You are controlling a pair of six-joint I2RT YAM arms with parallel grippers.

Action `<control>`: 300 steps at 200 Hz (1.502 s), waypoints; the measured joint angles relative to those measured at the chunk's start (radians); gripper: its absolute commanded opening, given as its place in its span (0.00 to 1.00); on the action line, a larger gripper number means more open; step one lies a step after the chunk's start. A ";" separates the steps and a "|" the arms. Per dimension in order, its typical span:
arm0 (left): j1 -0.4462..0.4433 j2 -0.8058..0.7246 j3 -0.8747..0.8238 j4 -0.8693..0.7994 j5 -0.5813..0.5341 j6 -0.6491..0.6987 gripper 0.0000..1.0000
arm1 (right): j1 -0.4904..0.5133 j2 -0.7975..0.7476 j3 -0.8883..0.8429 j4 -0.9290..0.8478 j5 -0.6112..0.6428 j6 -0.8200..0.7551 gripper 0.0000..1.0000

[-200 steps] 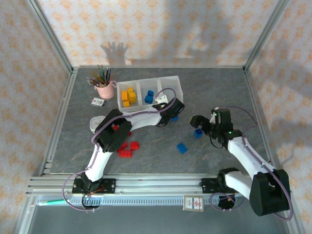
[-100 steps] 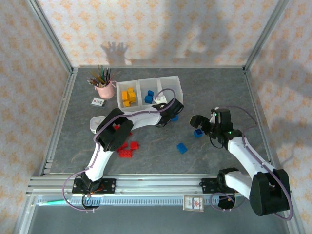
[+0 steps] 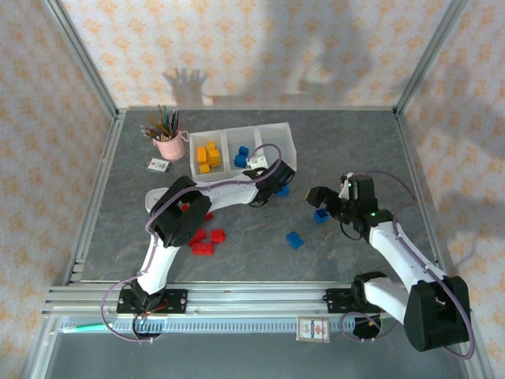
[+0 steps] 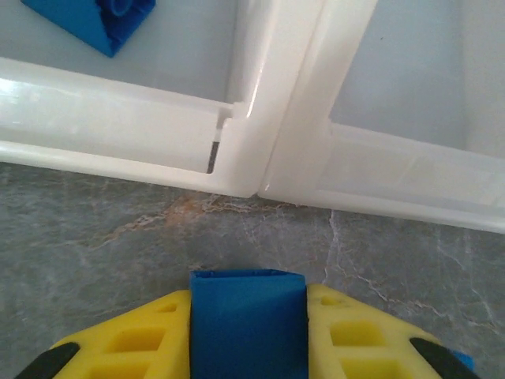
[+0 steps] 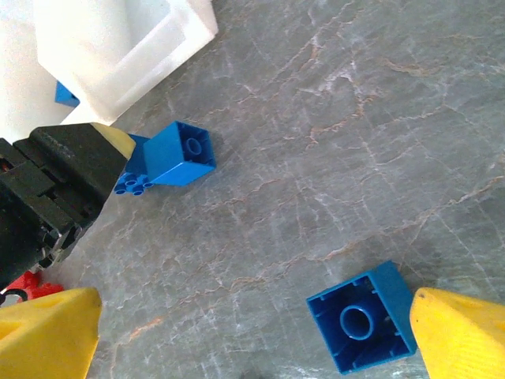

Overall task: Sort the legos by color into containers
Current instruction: Pick up the lego from the center of the table, then place the lego in the container.

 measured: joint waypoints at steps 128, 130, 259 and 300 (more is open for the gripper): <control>0.079 -0.330 -0.033 -0.024 -0.073 0.146 0.30 | 0.122 0.074 0.066 0.051 -0.016 0.040 1.00; 0.085 -0.327 -0.026 -0.027 -0.074 0.151 0.30 | 0.123 0.074 0.066 0.053 -0.017 0.042 1.00; 0.231 0.080 0.317 -0.135 -0.061 0.301 0.65 | 0.127 0.096 0.131 0.093 0.010 0.077 1.00; 0.227 -0.024 0.262 -0.131 0.003 0.314 0.69 | 0.127 0.096 0.156 0.061 0.036 0.068 1.00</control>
